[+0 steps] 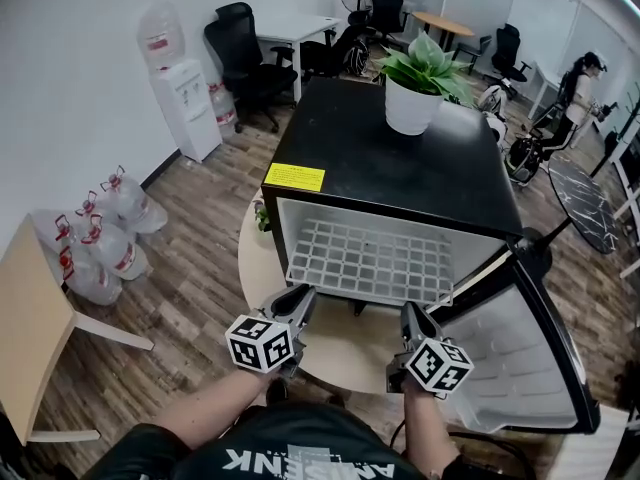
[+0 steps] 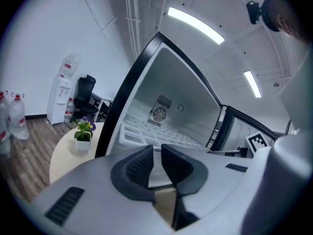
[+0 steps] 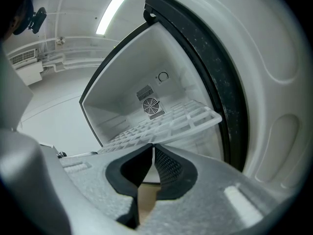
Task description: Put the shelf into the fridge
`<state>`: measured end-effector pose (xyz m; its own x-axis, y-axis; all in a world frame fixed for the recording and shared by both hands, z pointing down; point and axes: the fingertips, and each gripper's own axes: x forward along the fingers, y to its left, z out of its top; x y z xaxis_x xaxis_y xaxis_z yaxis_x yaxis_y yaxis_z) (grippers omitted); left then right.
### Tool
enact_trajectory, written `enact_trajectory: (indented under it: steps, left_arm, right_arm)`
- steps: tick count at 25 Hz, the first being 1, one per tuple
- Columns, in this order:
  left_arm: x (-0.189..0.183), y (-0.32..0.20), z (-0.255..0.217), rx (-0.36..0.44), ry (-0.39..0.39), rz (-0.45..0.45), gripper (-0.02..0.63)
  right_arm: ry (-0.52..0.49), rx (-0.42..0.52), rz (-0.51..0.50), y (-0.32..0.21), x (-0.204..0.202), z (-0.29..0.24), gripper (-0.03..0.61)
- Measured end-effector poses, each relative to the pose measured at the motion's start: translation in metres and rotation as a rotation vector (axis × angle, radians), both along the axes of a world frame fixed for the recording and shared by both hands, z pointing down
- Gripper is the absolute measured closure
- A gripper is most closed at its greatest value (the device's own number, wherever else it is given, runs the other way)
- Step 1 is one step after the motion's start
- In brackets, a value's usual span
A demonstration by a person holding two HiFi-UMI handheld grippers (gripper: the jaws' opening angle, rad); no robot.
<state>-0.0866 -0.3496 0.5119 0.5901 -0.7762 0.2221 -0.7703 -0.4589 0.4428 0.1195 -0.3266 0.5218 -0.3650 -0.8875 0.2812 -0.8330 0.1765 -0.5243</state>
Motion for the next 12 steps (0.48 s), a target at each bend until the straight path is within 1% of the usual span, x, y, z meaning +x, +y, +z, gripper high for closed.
enact_trajectory:
  steps: [8, 12]
  left_arm:
    - [0.0, -0.008, 0.001, 0.014, -0.03, 0.003, 0.566]
    - [0.001, -0.023, -0.003, 0.016, -0.056, 0.001, 0.566]
  right_arm:
    - [0.013, 0.005, 0.003, -0.008, 0.001, 0.001, 0.557]
    - [0.02, 0.003, 0.009, -0.023, 0.001, -0.004, 0.557]
